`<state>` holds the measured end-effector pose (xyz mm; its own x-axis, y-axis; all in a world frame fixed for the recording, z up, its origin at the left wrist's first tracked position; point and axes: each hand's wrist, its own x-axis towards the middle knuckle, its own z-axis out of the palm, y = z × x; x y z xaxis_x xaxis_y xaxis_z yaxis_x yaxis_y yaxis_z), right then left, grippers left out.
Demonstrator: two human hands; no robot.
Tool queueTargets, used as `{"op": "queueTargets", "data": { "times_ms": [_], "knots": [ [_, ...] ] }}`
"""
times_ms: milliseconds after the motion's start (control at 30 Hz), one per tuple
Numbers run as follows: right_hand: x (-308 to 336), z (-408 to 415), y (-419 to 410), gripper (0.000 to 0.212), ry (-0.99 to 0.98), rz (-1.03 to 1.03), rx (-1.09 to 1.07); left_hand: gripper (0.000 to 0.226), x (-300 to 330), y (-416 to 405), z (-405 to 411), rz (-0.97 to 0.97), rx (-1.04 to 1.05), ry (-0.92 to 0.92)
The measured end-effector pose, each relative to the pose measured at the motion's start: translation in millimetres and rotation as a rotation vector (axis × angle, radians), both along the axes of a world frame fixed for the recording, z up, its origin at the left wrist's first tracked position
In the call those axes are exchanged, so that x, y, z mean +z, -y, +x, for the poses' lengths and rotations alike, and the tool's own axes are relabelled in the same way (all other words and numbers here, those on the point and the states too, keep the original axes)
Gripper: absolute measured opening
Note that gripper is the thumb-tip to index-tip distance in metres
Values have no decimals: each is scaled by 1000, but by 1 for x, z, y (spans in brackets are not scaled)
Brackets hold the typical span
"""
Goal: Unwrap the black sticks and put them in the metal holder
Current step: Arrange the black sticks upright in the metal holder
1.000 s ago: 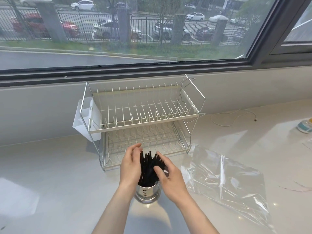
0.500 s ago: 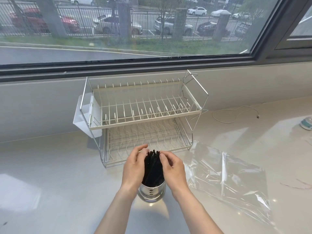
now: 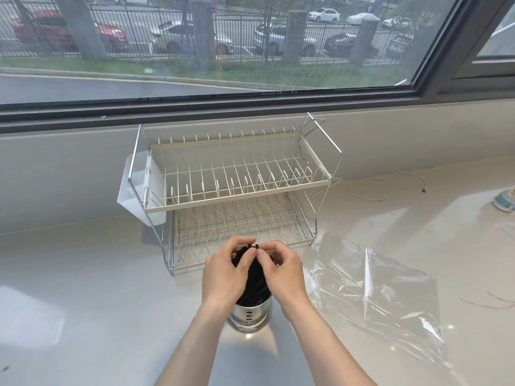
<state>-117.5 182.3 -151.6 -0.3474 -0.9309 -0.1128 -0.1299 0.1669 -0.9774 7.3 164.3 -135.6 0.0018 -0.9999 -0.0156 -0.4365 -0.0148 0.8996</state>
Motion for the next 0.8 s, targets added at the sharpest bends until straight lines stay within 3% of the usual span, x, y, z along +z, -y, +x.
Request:
{"op": "queueTargets", "data": {
  "times_ms": [133, 367, 633, 800],
  "knots": [
    [0, -1, 1, 9, 1, -5, -63, 12, -4, -2, 3, 18, 64, -143],
    [3, -3, -1, 7, 11, -20, -70, 16, 5, -1, 8, 31, 66, -228],
    [16, -5, 0, 7, 23, -84, -65, 19, 20, -1, 12, -159, 86, -34],
    [20, -8, 3, 4, -61, -47, 21, 15, 45, 2, 15, -351, 148, -70]
  ]
}}
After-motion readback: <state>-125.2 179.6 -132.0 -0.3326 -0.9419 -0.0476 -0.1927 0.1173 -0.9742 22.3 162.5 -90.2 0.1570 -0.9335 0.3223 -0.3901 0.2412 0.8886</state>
